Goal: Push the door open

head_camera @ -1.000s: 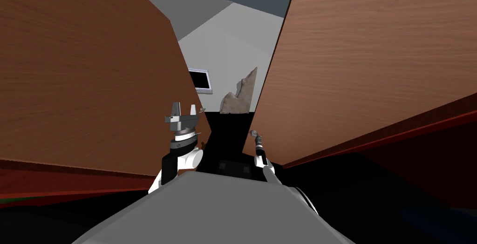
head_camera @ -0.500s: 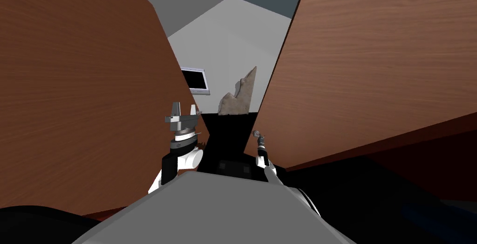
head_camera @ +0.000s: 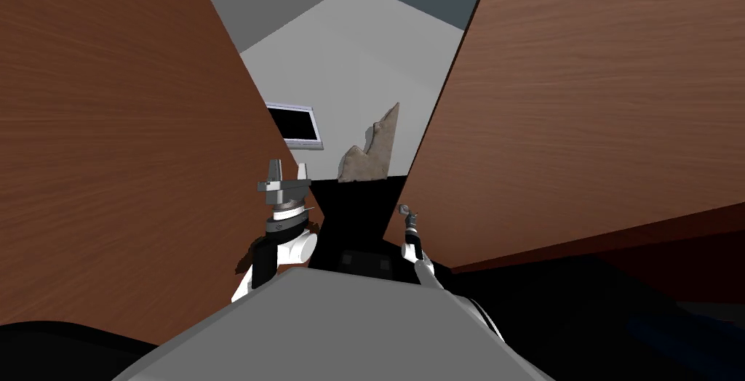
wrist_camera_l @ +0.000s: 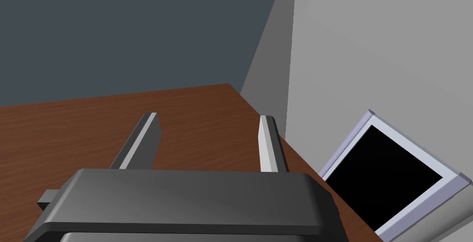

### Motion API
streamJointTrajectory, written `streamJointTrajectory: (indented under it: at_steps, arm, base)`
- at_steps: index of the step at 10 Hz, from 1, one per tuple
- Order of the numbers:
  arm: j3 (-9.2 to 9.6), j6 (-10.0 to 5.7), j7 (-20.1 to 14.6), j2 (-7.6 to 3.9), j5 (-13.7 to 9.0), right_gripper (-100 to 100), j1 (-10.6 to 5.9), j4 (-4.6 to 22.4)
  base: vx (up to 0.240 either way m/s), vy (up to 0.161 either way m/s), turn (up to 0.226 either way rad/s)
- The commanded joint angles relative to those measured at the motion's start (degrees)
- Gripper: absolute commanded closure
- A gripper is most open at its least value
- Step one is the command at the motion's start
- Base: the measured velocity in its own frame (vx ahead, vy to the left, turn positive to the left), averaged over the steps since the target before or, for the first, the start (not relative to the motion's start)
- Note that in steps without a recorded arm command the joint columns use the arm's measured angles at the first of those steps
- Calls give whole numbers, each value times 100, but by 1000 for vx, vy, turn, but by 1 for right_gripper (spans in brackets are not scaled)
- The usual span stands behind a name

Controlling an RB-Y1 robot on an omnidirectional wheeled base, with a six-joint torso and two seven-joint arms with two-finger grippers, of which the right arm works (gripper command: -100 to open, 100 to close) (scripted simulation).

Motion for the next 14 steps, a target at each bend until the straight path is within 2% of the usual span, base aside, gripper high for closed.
streamJointTrajectory:
  at_steps: [1,4,5,14]
  arm:
    - [-103,-79,16,-7,-51,100,-51,83]
    - [-181,-82,40,1,-90,100,-50,89]
    - [-180,-59,46,-15,-87,100,1,79]
    - [-702,-121,255,-132,-453,100,14,112]
  base:
    - [139,72,-43]
    - [147,61,-47]
    - [64,17,-33]
    - [194,37,-47]
